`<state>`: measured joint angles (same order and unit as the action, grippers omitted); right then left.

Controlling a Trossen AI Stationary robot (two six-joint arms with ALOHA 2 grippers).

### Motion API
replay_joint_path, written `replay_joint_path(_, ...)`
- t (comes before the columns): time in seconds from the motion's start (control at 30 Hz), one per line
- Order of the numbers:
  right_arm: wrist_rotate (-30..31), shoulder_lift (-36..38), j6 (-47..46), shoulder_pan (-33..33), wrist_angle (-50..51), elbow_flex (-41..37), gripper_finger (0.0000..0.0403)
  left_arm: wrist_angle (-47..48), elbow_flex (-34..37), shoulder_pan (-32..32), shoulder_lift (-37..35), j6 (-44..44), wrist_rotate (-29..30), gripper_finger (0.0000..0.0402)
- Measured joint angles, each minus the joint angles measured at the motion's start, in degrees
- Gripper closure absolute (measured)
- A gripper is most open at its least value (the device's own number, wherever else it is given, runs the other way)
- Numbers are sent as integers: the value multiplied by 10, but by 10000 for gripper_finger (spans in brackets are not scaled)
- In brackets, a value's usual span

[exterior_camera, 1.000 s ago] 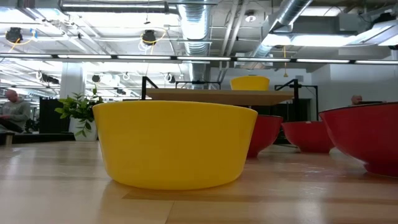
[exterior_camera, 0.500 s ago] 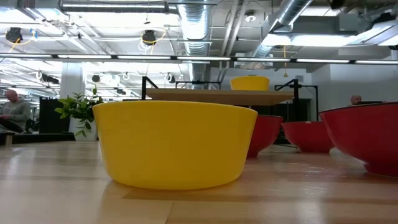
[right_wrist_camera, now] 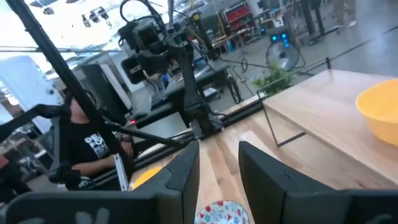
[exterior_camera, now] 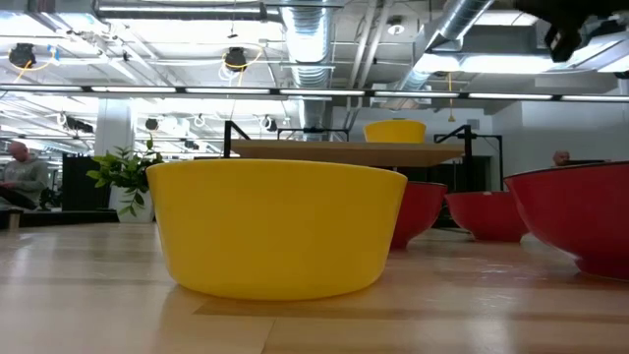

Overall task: Pick & Place Mini bowls
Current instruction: Stack the left yellow bowl on the yellow bowl on the shelf

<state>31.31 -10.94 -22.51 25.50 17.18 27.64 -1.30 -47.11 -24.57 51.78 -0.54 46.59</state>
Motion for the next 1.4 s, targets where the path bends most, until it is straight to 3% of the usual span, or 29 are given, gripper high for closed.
replay_joint_path(0.23, 6, 35, 0, 4, -6, -26, 302, 51, 0, -30, 35, 87, -15, 206)
replay_joint_path(0.57, 4, 40, 36, 4, 5, -26, 302, 232, 0, -33, 71, 389, -252, 206)
replay_joint_path(0.8, 4, 40, 46, 4, 9, -26, 302, 352, 0, -50, 102, 590, -376, 206)
replay_joint_path(1.1, 2, 40, 51, 4, 10, -26, 302, 469, 0, -143, 103, 906, -422, 206)
replay_joint_path(1.4, 2, 40, 51, 4, 8, -26, 302, 463, 0, -232, 140, 972, -417, 206)
